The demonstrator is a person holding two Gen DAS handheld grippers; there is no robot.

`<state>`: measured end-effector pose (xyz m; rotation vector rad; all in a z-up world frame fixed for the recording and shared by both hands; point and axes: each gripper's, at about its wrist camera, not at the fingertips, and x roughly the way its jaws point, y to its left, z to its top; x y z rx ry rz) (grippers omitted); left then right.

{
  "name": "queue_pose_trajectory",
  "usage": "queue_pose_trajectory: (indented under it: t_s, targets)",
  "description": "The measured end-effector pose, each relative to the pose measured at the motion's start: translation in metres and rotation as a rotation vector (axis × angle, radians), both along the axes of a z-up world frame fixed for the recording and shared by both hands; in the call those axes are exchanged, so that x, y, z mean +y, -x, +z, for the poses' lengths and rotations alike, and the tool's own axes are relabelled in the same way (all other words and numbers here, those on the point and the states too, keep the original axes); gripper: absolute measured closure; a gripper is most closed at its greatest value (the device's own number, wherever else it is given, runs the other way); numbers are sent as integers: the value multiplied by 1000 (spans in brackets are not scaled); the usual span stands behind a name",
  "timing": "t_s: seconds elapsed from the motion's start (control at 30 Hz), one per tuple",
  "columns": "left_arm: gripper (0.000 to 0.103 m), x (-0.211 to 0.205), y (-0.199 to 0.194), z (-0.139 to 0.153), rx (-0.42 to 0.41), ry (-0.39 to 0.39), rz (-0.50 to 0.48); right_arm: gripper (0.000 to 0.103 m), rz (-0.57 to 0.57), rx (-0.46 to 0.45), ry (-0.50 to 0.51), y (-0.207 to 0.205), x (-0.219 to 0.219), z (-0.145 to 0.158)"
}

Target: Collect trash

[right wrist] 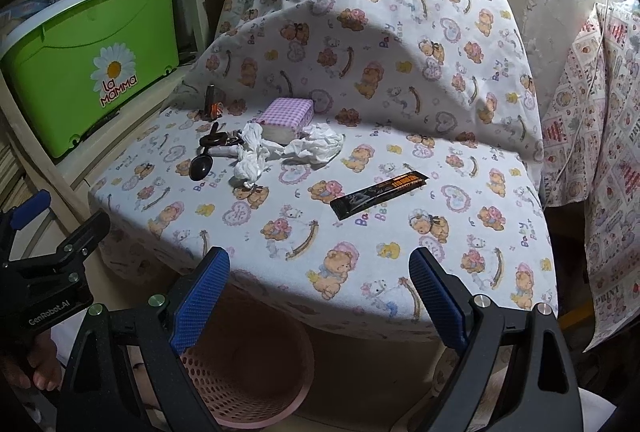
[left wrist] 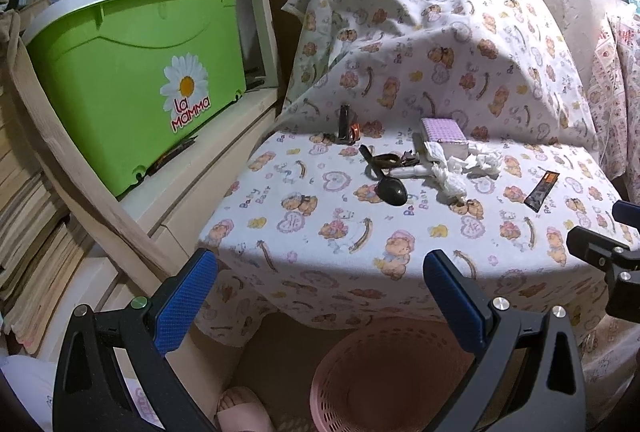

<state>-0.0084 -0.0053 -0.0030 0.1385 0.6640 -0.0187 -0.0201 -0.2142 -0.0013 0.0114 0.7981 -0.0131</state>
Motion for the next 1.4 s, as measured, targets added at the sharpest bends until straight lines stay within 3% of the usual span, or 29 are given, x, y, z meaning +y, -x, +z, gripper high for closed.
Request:
queue_pose_trajectory:
  t_s: [0.5,0.7,1.03,1.17,1.4]
  targets:
    - [3,3,-13,-11,87,56,-10,10,11,12,5,-2,4,-4]
    - [3,5,-14,-12,55,24,48,10,11,16,1,-3,4,-5]
    - [4,2,-22,-11,59,32,36,10,13,20,-3,-6,4,-7]
    - [12,-2,-31,-10,59,32,25,10,4,22,15,-10,3,-8]
    - [36,-3,-73,0,207,79,-19,10,23,41,5,-28,-10,4]
